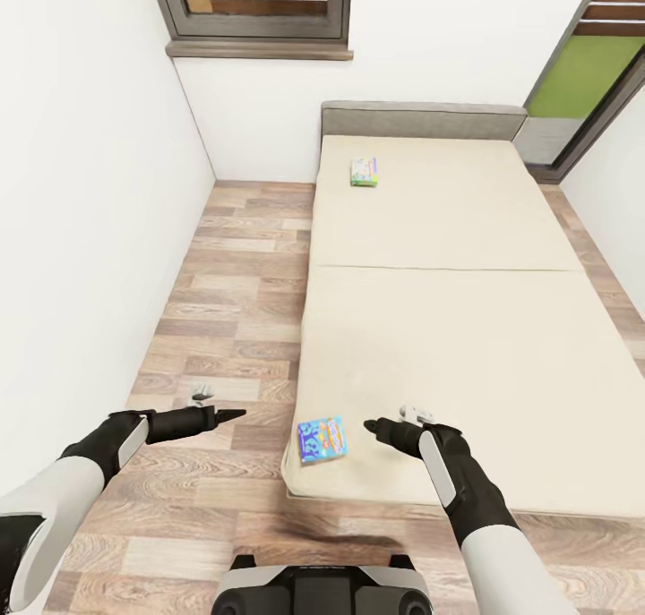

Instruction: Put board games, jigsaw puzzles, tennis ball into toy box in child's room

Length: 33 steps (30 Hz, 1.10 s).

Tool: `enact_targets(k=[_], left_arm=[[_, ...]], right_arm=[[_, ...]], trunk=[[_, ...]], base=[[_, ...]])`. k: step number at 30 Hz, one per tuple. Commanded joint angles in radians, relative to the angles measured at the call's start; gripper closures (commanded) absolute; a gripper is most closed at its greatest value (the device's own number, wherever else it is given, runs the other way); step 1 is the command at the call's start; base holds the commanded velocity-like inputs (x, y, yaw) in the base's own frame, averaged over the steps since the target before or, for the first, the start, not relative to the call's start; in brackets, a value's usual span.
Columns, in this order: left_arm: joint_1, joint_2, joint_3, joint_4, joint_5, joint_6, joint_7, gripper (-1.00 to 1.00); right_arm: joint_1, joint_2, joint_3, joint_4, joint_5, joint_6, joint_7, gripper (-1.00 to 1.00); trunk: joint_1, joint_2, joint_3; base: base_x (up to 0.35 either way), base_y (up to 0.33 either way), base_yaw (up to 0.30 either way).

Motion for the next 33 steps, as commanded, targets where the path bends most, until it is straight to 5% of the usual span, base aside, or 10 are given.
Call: enact_targets(k=[1,22,33], left_arm=[[0.000,0.001,-0.004,0.000,0.009,0.010,-0.001,-1.00],[0.000,0.002,-0.003,0.000,0.009,0.009,0.002,-1.00],[0.000,0.002,-0.003,0.000,0.009,0.009,0.002,-1.00]], right_arm=[[0.000,0.002,-0.004,-0.001,0.001,0.003,0.003,-1.00],[0.000,0.003,-0.006,-0.001,-0.007,-0.004,0.002,-1.00],[0.000,0.004,-0.008,-0.001,-0.010,-0.002,0.001,-1.00]], trunk=[[0.001,-0.002,-0.001],[0.001,-0.002,-0.001],[0.001,-0.002,0.002]], base=[[-0.013,-0.014,0.000],[0.013,-0.002,-0.005],[0.025,0.000,-0.183]])
